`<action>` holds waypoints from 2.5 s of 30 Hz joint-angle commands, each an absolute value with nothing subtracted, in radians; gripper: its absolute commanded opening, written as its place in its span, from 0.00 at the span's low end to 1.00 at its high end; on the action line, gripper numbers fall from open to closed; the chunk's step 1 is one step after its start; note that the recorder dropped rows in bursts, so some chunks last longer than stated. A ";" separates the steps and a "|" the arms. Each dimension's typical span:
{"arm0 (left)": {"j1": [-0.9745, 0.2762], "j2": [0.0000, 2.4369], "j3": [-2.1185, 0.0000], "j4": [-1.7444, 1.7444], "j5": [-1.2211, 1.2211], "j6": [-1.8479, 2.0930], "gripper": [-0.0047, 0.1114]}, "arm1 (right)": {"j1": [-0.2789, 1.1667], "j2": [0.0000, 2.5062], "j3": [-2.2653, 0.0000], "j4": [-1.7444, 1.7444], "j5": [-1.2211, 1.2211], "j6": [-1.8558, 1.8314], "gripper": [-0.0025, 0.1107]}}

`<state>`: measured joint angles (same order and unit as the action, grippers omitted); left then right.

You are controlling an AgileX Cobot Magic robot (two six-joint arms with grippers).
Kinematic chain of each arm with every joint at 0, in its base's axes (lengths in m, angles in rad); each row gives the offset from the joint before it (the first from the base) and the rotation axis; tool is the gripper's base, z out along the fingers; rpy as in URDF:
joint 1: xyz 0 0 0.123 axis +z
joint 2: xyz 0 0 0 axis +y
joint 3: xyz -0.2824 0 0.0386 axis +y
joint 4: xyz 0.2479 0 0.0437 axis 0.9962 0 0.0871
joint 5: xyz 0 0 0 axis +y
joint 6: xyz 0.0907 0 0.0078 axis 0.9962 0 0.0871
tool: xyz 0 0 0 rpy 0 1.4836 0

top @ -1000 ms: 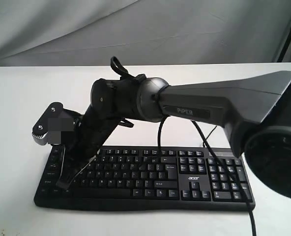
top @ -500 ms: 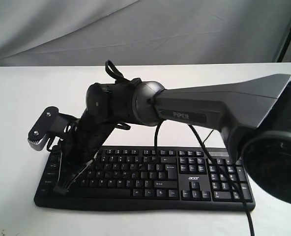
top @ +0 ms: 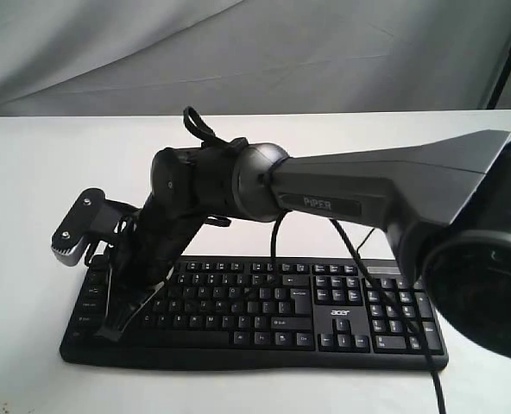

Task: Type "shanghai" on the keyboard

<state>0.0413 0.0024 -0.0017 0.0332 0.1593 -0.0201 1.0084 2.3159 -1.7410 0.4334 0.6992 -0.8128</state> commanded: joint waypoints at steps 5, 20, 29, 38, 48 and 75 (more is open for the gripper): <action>0.035 0.000 0.000 0.033 0.153 -0.023 0.04 | 1.011 2.319 -1.741 0.425 0.711 -0.807 0.02; 0.035 0.000 0.000 0.033 0.153 -0.023 0.04 | 0.941 2.029 -1.298 0.438 0.469 -0.752 0.02; 0.035 0.000 0.000 0.033 0.153 -0.023 0.04 | 0.935 2.041 -1.300 0.460 0.454 -0.761 0.02; 0.035 0.000 0.000 0.033 0.153 -0.023 0.04 | 0.935 2.067 -1.300 0.494 0.449 -0.789 0.02; 0.035 0.000 0.000 0.033 0.153 -0.023 0.04 | 0.935 2.076 -1.300 0.504 0.445 -0.796 0.02; 0.035 0.000 0.000 0.033 0.153 -0.023 0.04 | 1.022 2.299 -1.755 0.496 0.648 -0.800 0.02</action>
<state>0.0413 0.0024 -0.0017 0.0332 0.1593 -0.0201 1.0157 2.2742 -1.7092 0.4975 0.6104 -0.7908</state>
